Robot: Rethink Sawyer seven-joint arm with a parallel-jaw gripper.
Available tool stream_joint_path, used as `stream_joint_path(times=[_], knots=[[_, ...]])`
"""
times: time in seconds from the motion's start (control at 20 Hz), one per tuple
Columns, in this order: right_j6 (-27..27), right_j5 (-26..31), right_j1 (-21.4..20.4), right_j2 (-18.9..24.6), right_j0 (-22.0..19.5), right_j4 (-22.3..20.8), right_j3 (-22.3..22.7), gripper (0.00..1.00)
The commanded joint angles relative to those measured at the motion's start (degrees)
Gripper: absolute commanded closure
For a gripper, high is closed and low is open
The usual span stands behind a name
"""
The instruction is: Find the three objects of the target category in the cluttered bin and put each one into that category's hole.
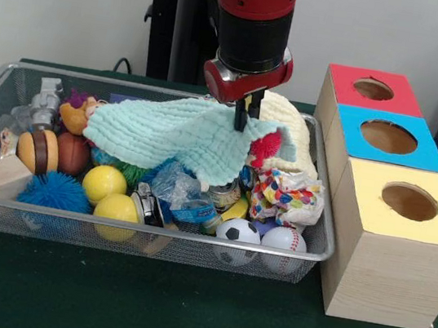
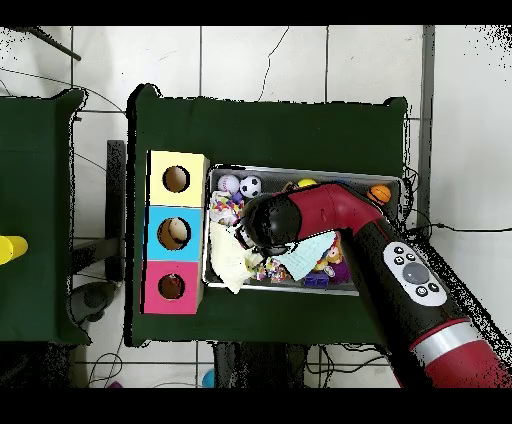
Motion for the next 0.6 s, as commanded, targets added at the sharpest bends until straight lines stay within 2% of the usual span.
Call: stream_joint_path(times=[0.05,0.3,0.6], knots=[[-1.48,2.87,-0.32,-4.79,0.38,-3.0,-2.1,1.0],[-1.44,2.21,0.24,-5.57,1.38,-3.32,-3.51,1.0],[0.02,-3.56,1.48,-3.81,0.54,-1.19,-2.96,1.0]])
